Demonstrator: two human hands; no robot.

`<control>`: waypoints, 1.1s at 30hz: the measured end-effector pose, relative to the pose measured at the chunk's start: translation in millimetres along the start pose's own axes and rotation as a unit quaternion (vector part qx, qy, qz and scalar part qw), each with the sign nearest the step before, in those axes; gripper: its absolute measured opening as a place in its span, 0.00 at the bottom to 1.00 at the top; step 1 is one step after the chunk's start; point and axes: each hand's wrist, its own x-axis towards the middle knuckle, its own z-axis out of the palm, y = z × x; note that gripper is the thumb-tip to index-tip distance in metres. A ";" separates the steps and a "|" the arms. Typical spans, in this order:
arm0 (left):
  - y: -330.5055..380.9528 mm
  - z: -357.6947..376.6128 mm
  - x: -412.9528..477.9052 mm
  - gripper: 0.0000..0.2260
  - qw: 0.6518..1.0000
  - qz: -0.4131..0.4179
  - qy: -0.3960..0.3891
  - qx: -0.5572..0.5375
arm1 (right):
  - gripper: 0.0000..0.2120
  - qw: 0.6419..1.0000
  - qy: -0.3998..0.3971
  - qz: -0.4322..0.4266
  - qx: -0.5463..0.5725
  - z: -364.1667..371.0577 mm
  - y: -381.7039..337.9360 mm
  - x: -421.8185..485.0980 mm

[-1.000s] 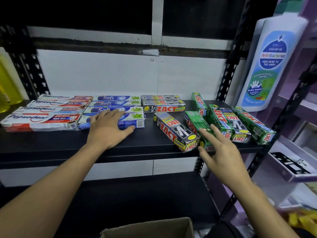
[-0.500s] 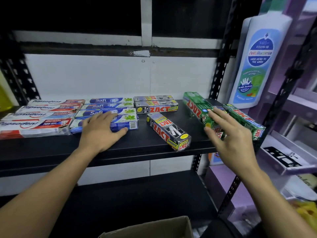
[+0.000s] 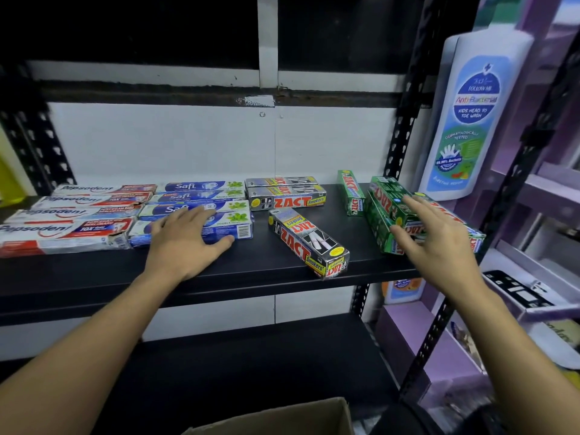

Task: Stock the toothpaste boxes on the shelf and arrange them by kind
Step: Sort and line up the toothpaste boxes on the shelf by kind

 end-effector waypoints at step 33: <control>-0.4 0.5 -0.2 0.35 1.000 -0.001 -0.002 -0.002 | 0.10 0.988 -0.120 -0.045 -0.080 98.3 -84.5 52.6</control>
